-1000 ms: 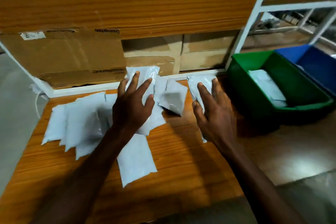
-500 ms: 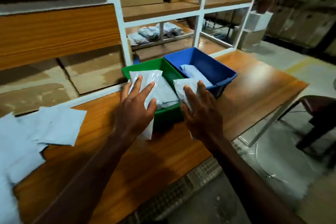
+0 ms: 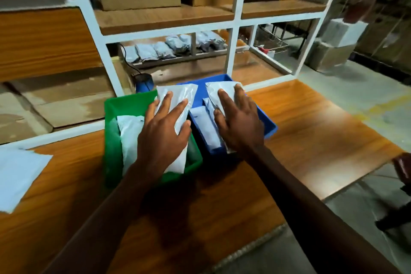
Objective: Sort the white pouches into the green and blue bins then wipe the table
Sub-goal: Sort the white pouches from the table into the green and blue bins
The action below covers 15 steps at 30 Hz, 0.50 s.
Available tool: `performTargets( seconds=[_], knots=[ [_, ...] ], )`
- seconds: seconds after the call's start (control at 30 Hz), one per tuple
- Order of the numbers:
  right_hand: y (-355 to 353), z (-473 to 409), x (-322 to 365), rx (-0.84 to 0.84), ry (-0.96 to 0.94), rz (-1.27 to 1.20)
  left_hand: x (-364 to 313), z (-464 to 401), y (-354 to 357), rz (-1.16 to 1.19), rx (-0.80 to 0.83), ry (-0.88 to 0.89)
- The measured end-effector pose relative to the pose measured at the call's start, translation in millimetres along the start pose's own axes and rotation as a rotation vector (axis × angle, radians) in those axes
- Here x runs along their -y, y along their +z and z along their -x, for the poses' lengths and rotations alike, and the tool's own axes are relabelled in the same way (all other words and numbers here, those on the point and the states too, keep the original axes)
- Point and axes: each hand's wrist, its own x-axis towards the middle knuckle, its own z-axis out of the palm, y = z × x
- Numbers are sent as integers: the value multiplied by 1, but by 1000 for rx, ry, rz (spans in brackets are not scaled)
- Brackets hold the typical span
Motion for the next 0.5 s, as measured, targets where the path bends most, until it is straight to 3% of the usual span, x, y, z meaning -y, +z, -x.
performTargets(
  seconds=[0.33, 0.5],
  knots=[
    [114, -79, -18, 535, -80, -35, -17, -12, 8, -244, -104, -214],
    [158, -83, -19, 764, -3, -7, -8, -9, 2, -287, -123, -264]
  ],
)
